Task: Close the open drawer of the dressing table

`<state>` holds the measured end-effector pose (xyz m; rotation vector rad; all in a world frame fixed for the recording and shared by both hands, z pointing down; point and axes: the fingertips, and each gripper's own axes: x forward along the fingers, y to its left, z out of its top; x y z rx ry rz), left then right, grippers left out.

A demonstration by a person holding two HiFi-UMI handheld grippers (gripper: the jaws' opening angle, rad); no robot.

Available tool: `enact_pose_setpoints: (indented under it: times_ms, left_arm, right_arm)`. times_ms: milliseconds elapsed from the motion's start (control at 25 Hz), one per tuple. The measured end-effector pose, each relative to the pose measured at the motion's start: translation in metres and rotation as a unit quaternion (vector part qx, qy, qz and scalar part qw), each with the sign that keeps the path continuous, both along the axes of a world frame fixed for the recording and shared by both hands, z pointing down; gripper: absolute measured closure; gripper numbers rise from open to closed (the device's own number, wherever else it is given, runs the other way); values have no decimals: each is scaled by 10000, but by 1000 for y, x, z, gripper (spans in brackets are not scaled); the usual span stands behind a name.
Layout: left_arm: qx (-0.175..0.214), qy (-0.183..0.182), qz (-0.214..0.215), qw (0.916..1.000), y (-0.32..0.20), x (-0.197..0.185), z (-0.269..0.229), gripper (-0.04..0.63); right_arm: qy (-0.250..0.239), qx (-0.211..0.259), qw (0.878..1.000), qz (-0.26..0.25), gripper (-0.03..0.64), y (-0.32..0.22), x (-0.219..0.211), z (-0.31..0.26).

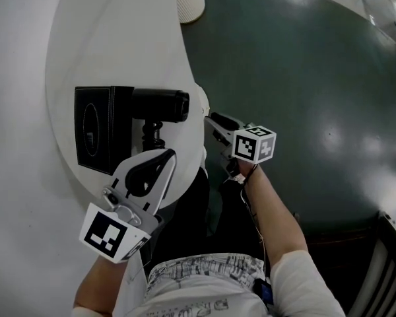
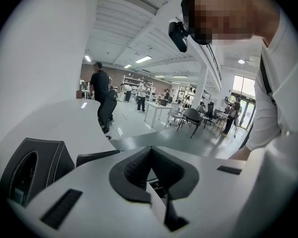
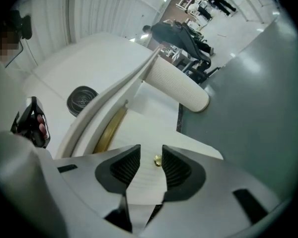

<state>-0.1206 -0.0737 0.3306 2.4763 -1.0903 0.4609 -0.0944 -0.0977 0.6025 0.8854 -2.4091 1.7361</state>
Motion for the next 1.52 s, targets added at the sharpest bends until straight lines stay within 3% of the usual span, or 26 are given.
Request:
enact_pose_setpoints:
  times_ms: [680,1520]
  left_arm:
    - [577,151,345,9976,11,17,-60,580]
    - [1417,713,768,9843,39,20,-159,580]
  right_arm:
    - [769,1351,9865,507,486,9,71,-162]
    - [1248,2480,9548,1062,494,52,83,-331]
